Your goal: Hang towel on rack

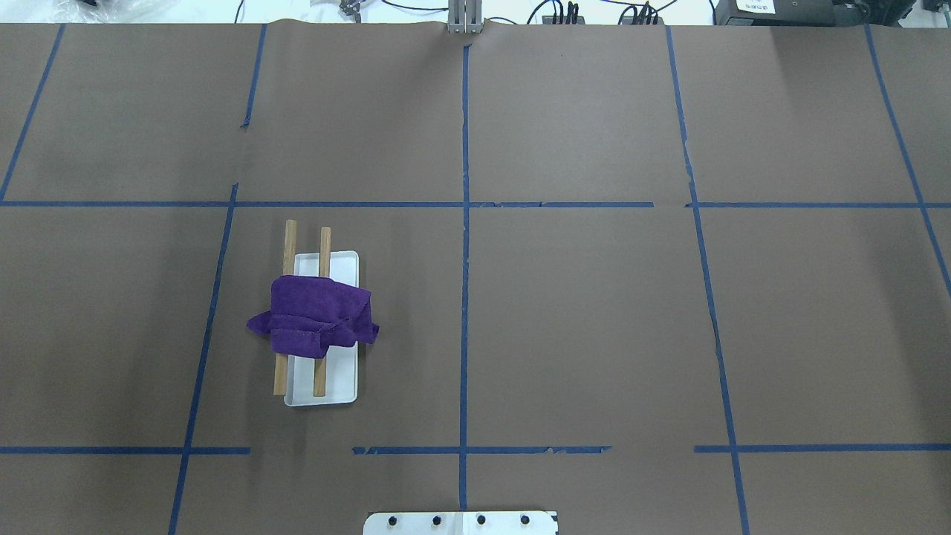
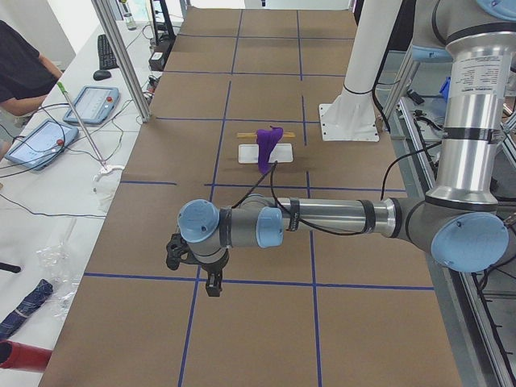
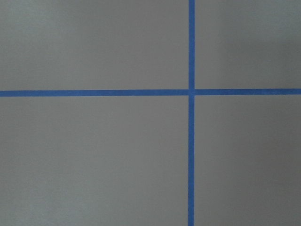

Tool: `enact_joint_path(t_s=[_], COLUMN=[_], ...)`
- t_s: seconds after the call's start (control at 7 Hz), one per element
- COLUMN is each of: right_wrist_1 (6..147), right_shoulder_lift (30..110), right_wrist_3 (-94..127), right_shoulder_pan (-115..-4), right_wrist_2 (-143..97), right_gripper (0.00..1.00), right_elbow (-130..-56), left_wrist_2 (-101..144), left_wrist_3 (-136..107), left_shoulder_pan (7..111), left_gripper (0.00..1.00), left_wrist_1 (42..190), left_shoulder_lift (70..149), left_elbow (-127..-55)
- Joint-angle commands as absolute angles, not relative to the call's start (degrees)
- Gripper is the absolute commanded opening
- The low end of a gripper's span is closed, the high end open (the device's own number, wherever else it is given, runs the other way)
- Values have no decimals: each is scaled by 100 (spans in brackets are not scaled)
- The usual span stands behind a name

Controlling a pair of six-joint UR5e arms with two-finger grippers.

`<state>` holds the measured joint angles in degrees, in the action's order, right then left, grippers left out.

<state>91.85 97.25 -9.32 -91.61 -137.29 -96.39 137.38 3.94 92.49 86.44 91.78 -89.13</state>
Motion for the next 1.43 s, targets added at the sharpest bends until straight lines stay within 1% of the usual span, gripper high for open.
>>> enact_joint_path(t_s=[0.0, 1.29], right_wrist_1=[9185, 9185], right_shoulder_lift=[9747, 9729], right_wrist_3=[-932, -932], right_shoulder_pan=[-9176, -9176], right_wrist_2=[-13729, -13729], right_gripper=[100, 100], right_elbow=[-9633, -9615], left_wrist_2=[13746, 13720], left_wrist_3=[396, 378], left_shoulder_pan=[9246, 9229], left_gripper=[100, 100], left_wrist_1=[8648, 8745], left_shoulder_lift=[9185, 9193], left_elbow=[-8912, -8903])
